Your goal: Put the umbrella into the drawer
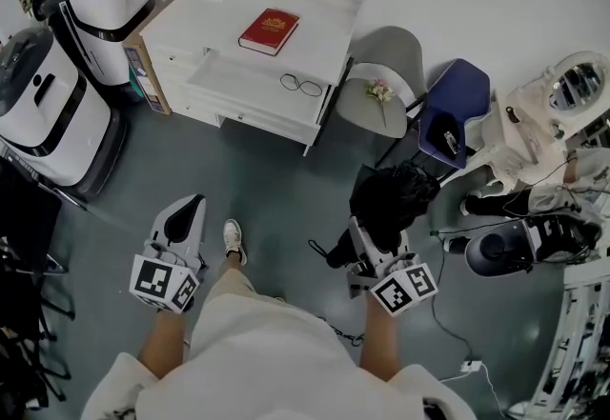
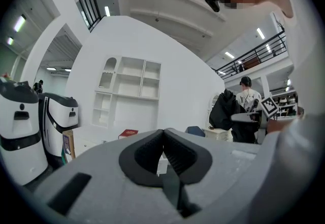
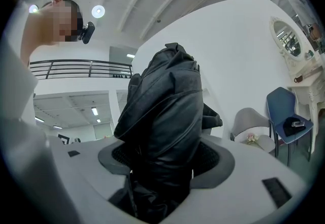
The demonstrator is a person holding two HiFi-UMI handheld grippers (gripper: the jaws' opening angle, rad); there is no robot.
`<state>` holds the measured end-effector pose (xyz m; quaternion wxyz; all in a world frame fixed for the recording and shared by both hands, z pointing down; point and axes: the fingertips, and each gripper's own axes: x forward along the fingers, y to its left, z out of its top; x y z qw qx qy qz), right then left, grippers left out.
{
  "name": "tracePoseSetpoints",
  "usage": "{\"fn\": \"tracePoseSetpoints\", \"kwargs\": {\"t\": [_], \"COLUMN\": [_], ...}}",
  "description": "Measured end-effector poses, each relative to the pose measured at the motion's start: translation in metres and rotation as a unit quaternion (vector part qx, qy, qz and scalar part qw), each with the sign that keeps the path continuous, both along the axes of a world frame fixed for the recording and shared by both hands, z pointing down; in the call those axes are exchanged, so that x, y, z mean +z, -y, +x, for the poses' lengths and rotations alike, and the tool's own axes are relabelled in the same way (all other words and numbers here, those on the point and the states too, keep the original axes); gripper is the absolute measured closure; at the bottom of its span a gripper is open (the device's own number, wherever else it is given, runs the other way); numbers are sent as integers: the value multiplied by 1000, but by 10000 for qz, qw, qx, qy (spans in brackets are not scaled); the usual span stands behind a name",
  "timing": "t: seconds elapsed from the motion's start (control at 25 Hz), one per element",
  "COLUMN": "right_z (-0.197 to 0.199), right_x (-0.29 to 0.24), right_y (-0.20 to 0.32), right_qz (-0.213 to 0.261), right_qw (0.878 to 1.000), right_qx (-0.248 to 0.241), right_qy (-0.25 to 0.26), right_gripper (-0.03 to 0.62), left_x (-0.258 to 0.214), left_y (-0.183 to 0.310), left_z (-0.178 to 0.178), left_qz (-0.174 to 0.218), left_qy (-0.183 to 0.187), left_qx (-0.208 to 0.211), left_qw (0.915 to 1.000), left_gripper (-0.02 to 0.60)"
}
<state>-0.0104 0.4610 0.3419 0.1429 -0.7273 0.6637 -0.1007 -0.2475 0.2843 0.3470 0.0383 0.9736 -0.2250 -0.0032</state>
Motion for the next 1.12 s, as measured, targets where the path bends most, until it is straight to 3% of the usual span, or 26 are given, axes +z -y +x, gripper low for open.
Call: {"fn": "tracePoseSetpoints", "kwargs": {"t": [0.2,0.4,0.68,0.84,1.12], "right_z": [33,68,90,99,143], "right_x": [9,6,-12,-6,8], "right_y": [52,138,252,282,313], "right_qz": [-195,-326,-334,-453,-604], "right_qw": [9994,9984,9980,9971,9960], "right_qx": [277,454,498,558,549], "right_qy": [44,73,217,234,361], "right_gripper": [299,299,299,299,299], "left_x": [21,16,14,20,21], "left_y": [64,157,260,296,312], "left_z": [44,91,126,144,194], "left_qz": [-226,-167,-324,-455,-498], "left_qy": [53,-3,-41,-66,-58], "left_qx": [337,630,924,966,1116], "left_qw": [9992,9979,9952,9943,9925], "left_gripper": [568,566,568,566,566]}}
